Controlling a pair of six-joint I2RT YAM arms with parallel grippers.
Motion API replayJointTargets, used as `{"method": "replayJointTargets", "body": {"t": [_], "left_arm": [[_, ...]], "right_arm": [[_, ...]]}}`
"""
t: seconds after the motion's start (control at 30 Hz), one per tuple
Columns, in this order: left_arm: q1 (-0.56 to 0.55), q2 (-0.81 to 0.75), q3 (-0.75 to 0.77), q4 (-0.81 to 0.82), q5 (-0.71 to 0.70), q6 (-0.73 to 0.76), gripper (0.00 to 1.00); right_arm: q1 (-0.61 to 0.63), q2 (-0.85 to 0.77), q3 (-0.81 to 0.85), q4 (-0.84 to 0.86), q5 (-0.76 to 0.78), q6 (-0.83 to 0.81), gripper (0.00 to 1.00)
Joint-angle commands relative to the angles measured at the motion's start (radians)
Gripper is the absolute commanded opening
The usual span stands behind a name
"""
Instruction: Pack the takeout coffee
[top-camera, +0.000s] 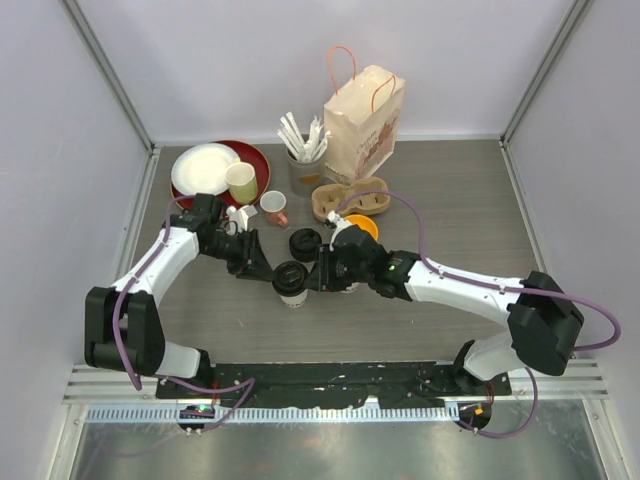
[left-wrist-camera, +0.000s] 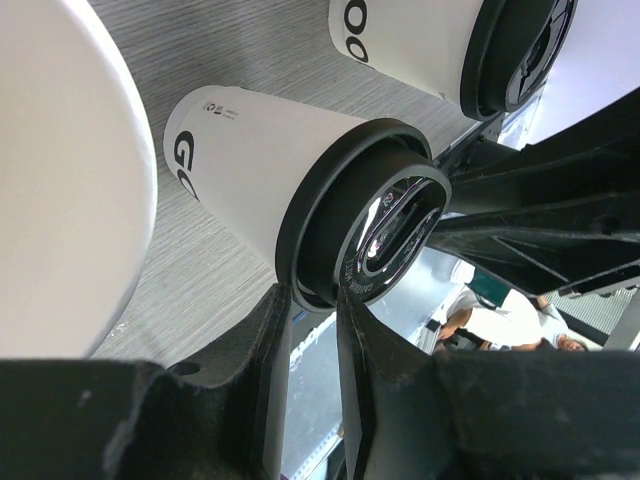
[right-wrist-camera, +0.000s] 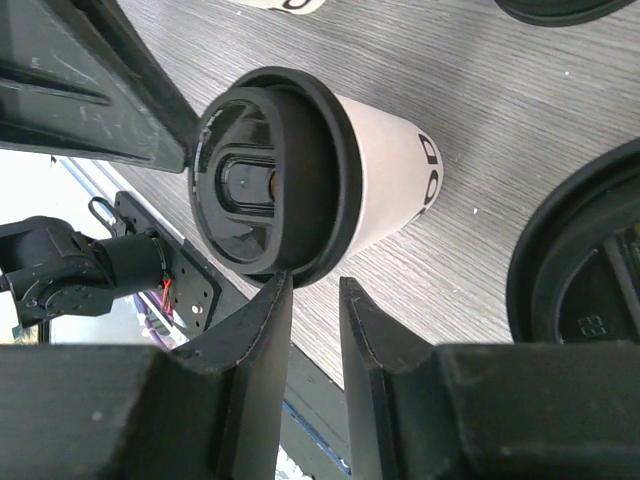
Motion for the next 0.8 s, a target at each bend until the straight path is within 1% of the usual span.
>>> {"method": "replayJointTargets", "body": {"t": [0.0,0.33,0.4,0.43,0.5,0.53,0.57,0.63,0.77], "left_arm": [[0.004,-0.011,0.004,0.005,0.009,0.016,0.28],[0.002,0.009,-0.005,0.016,0.003,0.021,0.28],[0.002,0.013,-0.012,0.025,-0.001,0.019,0.28],[0.002,0.015,-0.015,0.026,-0.004,0.019,0.28],[0.004,0.023,-0.015,0.028,-0.005,0.019,0.28],[0.002,0.024,-0.015,0.03,-0.005,0.019,0.27],[0.002,0.029,-0.016,0.03,-0.007,0.018,0.27],[0.002,0.042,-0.018,0.034,-0.011,0.016,0.27],[0.002,0.067,-0.012,0.03,-0.022,0.018,0.25]], "right_arm": [[-0.009,-0.013,-0.016,0.036,-0.009,0.011,0.31],[-0.018,0.029,-0.016,0.061,-0.009,0.013,0.31],[-0.027,0.036,-0.035,0.059,-0.005,0.03,0.29],[-0.03,0.041,-0.042,0.059,-0.005,0.036,0.28],[-0.03,0.05,-0.061,0.052,-0.007,0.048,0.23],[-0.032,0.052,-0.067,0.053,-0.012,0.05,0.17],[-0.032,0.052,-0.082,0.052,-0.013,0.053,0.14],[-0.032,0.058,-0.095,0.055,-0.019,0.064,0.11],[-0.033,0.075,-0.099,0.055,-0.035,0.064,0.09]]}}
